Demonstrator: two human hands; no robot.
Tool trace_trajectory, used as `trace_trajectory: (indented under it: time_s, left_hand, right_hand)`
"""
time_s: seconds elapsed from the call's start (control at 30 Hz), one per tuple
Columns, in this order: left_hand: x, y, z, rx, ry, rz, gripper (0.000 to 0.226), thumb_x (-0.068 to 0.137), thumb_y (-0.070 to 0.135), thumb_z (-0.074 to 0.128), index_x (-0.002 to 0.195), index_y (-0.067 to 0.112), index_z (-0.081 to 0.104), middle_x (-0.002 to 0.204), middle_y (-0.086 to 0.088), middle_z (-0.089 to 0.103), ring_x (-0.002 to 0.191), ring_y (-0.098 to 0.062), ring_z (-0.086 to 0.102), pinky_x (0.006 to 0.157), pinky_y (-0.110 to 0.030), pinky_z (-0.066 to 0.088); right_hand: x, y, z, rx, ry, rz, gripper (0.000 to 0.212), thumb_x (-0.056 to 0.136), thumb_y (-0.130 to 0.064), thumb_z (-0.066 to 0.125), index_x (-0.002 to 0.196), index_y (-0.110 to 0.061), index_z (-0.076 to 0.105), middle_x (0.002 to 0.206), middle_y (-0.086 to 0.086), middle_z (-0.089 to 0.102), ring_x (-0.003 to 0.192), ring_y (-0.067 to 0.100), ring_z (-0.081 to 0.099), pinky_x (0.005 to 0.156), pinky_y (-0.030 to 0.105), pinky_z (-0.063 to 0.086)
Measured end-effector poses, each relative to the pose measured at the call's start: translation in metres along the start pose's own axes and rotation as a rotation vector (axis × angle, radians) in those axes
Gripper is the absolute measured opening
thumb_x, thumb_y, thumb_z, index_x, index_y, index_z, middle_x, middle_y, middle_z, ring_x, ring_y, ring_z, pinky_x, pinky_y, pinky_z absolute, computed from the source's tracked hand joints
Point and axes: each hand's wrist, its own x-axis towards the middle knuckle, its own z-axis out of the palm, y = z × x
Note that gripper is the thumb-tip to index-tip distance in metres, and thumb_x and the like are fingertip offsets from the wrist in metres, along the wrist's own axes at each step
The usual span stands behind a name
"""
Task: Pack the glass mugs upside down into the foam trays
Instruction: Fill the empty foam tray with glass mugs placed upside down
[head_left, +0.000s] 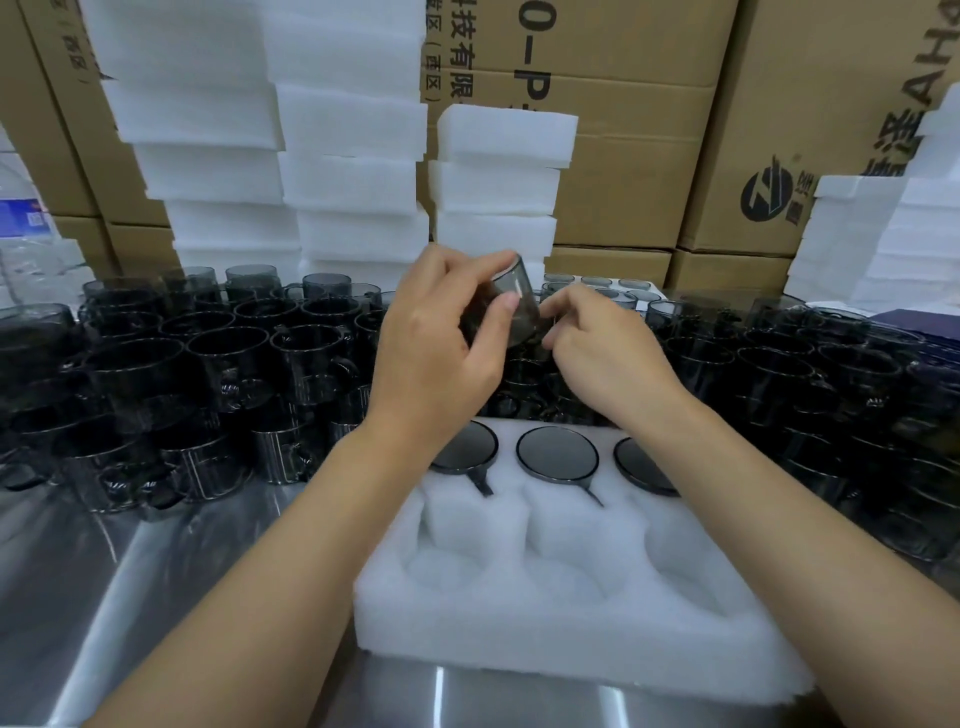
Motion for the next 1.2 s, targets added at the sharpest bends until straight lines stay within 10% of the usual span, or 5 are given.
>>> trace_trajectory:
  time_s: [0.43,0.57,0.83,1.0,1.2]
  left_hand:
    - [0.005,-0.025,0.022,-0.008,-0.091,0.054,0.024,0.089,0.006,0.060,0.110,-0.004,0.065,0.092,-0.018,0.057,0.082,-0.028,0.059,0.075,-0.036,0.049]
    - [0.004,-0.030,0.022,-0.036,-0.095,0.046,0.016,0.088,0.004,0.059,0.100,-0.005,0.063,0.095,-0.009,0.050,0.084,-0.018,0.053,0.079,-0.020,0.045]
    - [0.000,-0.034,0.023,-0.025,-0.132,0.091,0.012,0.085,0.000,0.061,0.095,-0.004,0.065,0.099,-0.005,0.042,0.092,-0.020,0.050,0.084,-0.020,0.043]
    - [-0.004,-0.036,0.021,-0.040,-0.103,0.082,0.017,0.080,0.004,0.071,0.097,0.003,0.070,0.110,-0.007,0.038,0.103,-0.003,0.042,0.095,-0.006,0.032]
    - [-0.007,-0.039,0.018,-0.177,-0.250,-0.167,0.080,0.072,0.009,0.080,0.137,0.022,0.034,0.126,0.002,0.033,0.115,-0.005,0.046,0.098,-0.014,0.041]
  right_hand:
    - [0.021,0.000,0.009,0.056,0.130,-0.032,0.032,0.088,-0.007,0.036,0.110,-0.019,0.056,0.094,0.004,0.065,0.085,0.026,0.058,0.072,0.040,0.049]
    - [0.024,0.000,0.010,0.310,0.104,0.039,0.031,0.089,-0.008,0.036,0.106,-0.018,0.059,0.091,0.005,0.067,0.076,0.021,0.062,0.069,0.036,0.050]
    - [0.017,0.000,0.002,0.788,-0.100,0.177,0.054,0.089,-0.063,0.041,0.118,-0.022,0.059,0.121,0.004,0.063,0.056,0.015,0.062,0.050,0.025,0.041]
    - [0.011,0.005,0.000,0.967,-0.273,0.251,0.023,0.088,-0.041,0.061,0.101,-0.021,0.064,0.088,0.001,0.067,0.060,0.012,0.061,0.054,0.022,0.044]
    - [0.012,0.008,-0.006,1.258,-0.305,0.355,0.021,0.085,-0.007,0.047,0.099,-0.014,0.060,0.082,0.006,0.067,0.064,0.017,0.060,0.054,0.020,0.049]
